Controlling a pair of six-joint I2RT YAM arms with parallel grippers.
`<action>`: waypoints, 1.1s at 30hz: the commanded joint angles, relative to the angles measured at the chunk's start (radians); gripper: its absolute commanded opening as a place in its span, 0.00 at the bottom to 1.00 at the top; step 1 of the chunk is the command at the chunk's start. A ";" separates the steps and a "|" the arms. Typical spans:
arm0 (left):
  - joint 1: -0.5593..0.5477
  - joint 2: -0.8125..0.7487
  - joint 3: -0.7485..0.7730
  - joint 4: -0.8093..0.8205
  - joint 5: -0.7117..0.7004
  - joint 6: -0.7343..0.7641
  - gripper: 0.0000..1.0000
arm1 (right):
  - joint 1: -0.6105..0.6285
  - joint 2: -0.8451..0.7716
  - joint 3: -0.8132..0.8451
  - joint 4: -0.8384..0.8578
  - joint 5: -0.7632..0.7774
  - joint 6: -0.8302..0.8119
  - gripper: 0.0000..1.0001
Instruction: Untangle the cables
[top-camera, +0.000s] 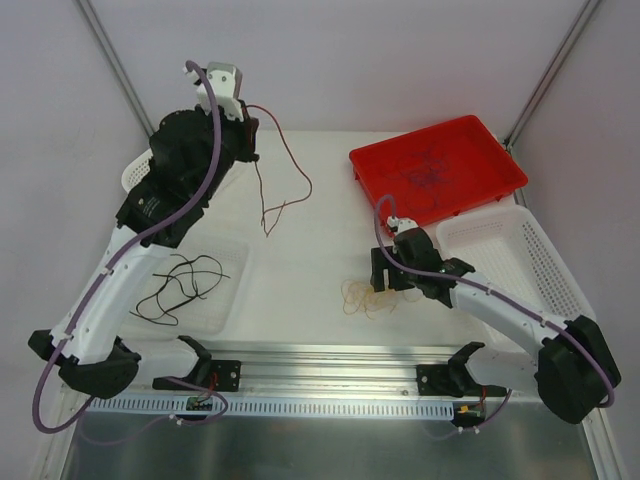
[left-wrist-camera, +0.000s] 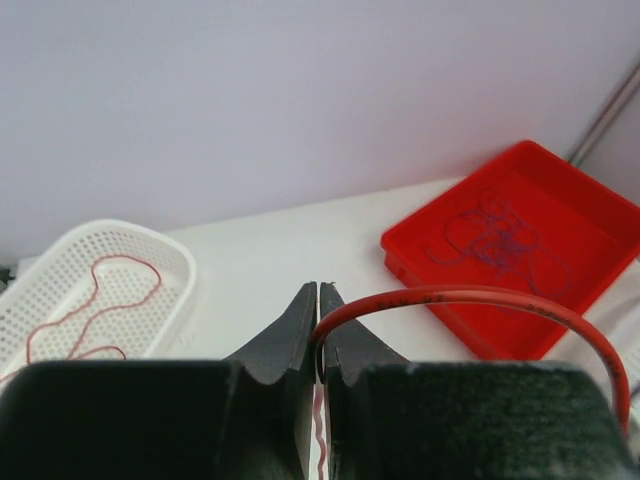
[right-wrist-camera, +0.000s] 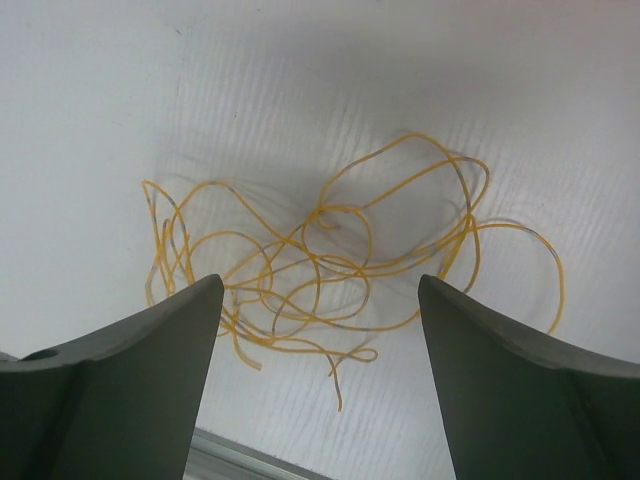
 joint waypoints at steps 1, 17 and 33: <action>0.057 0.073 0.136 0.011 0.065 0.058 0.03 | -0.003 -0.109 0.003 -0.041 0.036 0.016 0.83; 0.445 0.515 0.722 0.066 0.162 0.089 0.04 | 0.002 -0.275 0.030 -0.173 -0.023 -0.053 0.97; 0.750 0.722 0.542 0.155 0.160 -0.034 0.04 | 0.002 -0.168 0.104 -0.216 -0.030 -0.139 0.97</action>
